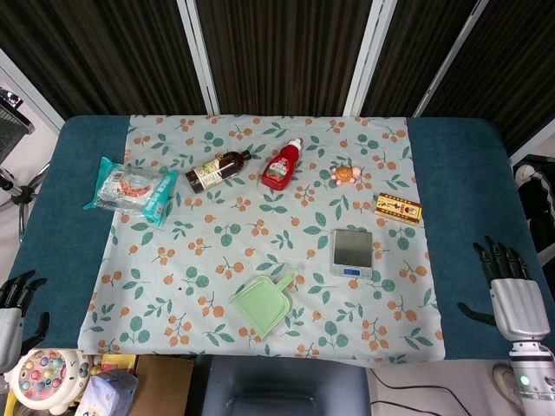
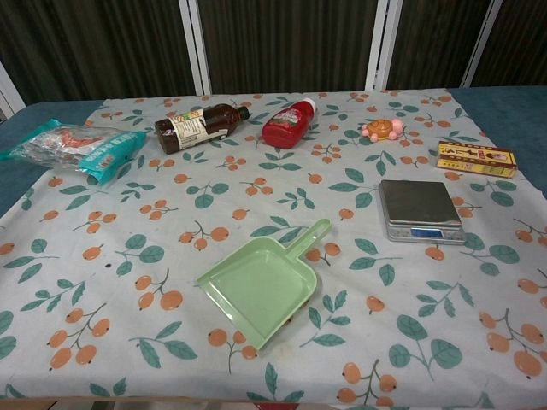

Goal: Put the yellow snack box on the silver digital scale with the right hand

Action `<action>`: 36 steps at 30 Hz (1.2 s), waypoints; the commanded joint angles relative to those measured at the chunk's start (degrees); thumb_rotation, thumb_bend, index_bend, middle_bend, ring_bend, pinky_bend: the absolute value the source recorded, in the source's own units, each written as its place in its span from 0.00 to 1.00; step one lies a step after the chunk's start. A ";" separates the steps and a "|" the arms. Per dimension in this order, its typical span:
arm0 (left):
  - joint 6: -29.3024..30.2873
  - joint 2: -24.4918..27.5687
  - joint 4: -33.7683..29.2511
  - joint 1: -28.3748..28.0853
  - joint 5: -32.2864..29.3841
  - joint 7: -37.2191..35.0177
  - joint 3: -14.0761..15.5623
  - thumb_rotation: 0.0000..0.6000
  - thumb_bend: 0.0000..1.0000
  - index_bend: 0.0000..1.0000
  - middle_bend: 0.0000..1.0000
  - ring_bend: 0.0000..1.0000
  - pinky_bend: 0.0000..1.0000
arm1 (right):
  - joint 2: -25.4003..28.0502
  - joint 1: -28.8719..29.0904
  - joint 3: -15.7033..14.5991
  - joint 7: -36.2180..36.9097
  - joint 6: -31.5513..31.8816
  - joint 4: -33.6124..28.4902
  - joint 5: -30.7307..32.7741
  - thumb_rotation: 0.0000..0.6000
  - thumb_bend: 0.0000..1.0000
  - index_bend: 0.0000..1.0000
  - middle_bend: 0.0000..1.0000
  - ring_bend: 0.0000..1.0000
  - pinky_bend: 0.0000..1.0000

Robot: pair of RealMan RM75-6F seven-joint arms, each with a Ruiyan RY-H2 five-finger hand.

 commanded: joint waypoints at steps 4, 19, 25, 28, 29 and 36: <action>-0.27 0.14 -0.33 -0.03 0.09 -0.08 0.26 1.00 0.44 0.23 0.13 0.14 0.34 | 0.03 -0.03 0.11 -0.06 -0.13 -0.18 0.32 1.00 0.21 0.00 0.02 0.00 0.19; -0.69 1.43 -1.73 0.02 2.12 -2.40 1.75 1.00 0.43 0.24 0.13 0.14 0.35 | -7.02 10.86 10.06 4.48 -16.02 11.80 15.44 1.00 0.21 0.22 0.22 0.21 0.45; -1.51 1.64 -1.38 -0.25 2.59 -3.11 2.26 1.00 0.43 0.24 0.13 0.14 0.35 | -13.21 18.29 12.97 3.14 -25.09 22.88 20.97 1.00 0.21 0.28 0.29 0.29 0.48; -1.54 2.03 -1.74 -0.15 2.79 -3.81 2.51 1.00 0.43 0.24 0.13 0.14 0.35 | -16.55 21.06 13.64 2.73 -27.52 27.84 22.27 1.00 0.21 0.28 0.30 0.29 0.49; -1.50 2.10 -1.80 -0.12 2.71 -3.95 2.49 1.00 0.43 0.24 0.13 0.14 0.35 | -17.50 21.80 13.76 2.66 -28.09 29.25 22.48 1.00 0.21 0.28 0.30 0.29 0.49; -1.72 2.35 -2.15 -0.23 2.56 -4.35 2.44 1.00 0.43 0.24 0.13 0.14 0.35 | -24.63 27.13 14.42 2.53 -32.16 39.95 23.34 1.00 0.21 0.31 0.30 0.29 0.49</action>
